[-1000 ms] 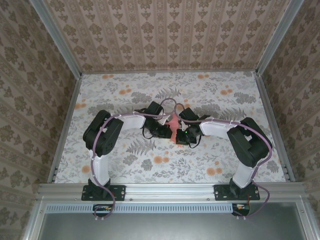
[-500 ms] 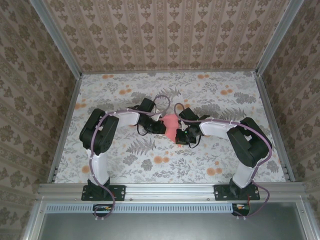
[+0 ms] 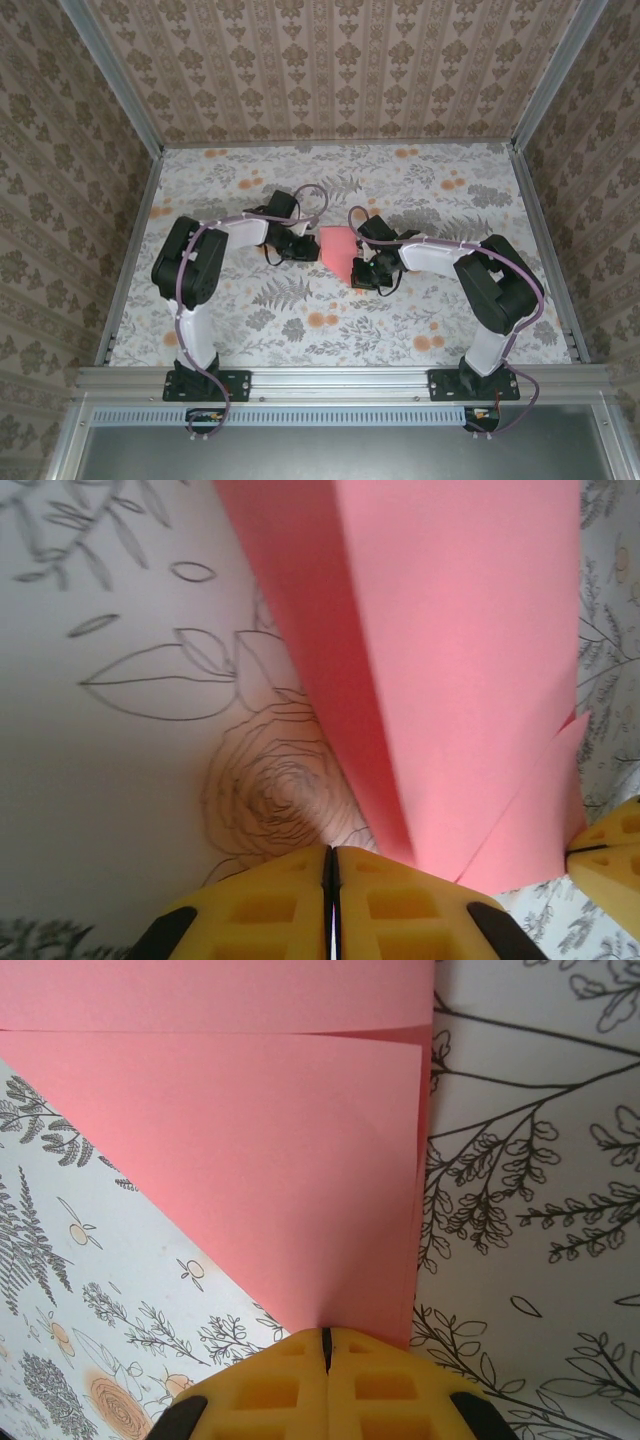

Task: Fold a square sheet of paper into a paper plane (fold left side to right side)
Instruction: Third fold the triangle at the center of the table.

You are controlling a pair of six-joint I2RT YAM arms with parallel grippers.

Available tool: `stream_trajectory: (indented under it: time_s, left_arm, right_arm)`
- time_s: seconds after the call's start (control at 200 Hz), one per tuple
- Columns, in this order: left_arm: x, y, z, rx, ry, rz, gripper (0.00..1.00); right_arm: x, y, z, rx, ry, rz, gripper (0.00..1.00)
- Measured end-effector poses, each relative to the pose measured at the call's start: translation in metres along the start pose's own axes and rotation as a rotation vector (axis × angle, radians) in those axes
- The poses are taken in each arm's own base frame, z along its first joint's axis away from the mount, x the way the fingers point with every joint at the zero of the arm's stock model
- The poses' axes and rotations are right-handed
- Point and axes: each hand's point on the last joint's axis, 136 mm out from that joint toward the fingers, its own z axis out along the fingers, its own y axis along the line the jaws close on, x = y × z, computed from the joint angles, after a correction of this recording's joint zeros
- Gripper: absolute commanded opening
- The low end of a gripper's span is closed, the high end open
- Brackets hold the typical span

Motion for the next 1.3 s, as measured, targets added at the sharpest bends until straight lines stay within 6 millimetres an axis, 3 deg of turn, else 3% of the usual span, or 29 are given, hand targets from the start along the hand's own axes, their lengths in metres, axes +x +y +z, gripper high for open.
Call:
stream_trajectory:
  time_s: [0.18, 0.375, 0.54, 0.685, 0.925, 1.3]
  left_arm:
    - [-0.008, 0.007, -0.024, -0.058, -0.044, -0.007, 0.13]
    - [-0.018, -0.029, -0.047, -0.006, -0.108, 0.048, 0.14]
    - [-0.002, -0.065, -0.026, 0.067, -0.048, 0.085, 0.14]
    - [0.015, -0.081, 0.002, 0.101, 0.031, 0.097, 0.14]
    - [0.022, -0.073, 0.027, 0.086, 0.082, 0.079, 0.14]
    - [0.022, -0.062, 0.034, 0.040, 0.085, 0.055, 0.14]
  right_arm:
    - [0.000, 0.000, 0.000, 0.000, 0.000, 0.000, 0.00]
    - [0.000, 0.000, 0.000, 0.000, 0.000, 0.000, 0.00]
    - [0.000, 0.000, 0.000, 0.000, 0.000, 0.000, 0.00]
    - [0.000, 0.000, 0.000, 0.000, 0.001, 0.001, 0.00]
    - [0.000, 0.001, 0.000, 0.000, 0.005, 0.002, 0.00]
    - [0.001, 0.002, -0.002, 0.008, 0.018, 0.005, 0.00]
